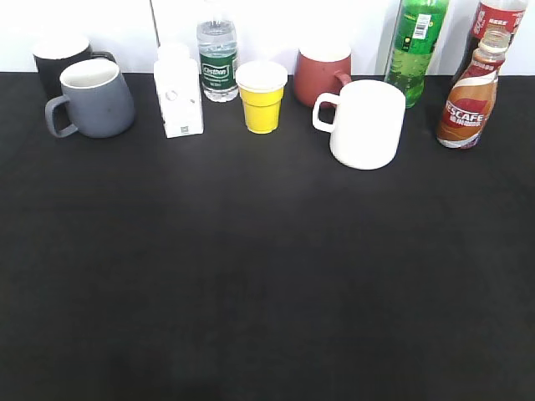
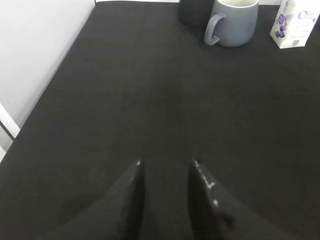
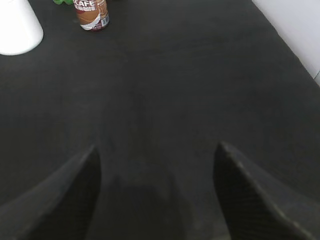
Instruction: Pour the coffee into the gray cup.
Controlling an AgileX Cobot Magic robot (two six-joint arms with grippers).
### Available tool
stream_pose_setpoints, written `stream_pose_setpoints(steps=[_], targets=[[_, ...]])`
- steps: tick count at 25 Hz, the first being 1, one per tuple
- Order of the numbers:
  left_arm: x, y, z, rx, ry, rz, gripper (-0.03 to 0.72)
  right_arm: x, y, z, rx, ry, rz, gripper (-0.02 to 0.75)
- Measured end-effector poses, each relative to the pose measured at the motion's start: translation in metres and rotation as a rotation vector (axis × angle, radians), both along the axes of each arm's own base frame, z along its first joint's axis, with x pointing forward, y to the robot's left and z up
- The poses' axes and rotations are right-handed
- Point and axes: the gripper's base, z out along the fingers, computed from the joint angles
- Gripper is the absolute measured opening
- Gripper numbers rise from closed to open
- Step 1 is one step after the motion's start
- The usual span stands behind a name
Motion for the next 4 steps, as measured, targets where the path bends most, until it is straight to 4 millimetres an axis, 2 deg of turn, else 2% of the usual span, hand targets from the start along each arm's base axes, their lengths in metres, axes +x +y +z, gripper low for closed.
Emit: stream_pose_setpoints(steps=[4], targets=[[0.0, 0.0, 0.0, 0.0, 0.0, 0.0, 0.235, 0.0, 0.0, 0.0, 0.0, 0.0, 0.0, 0.547]])
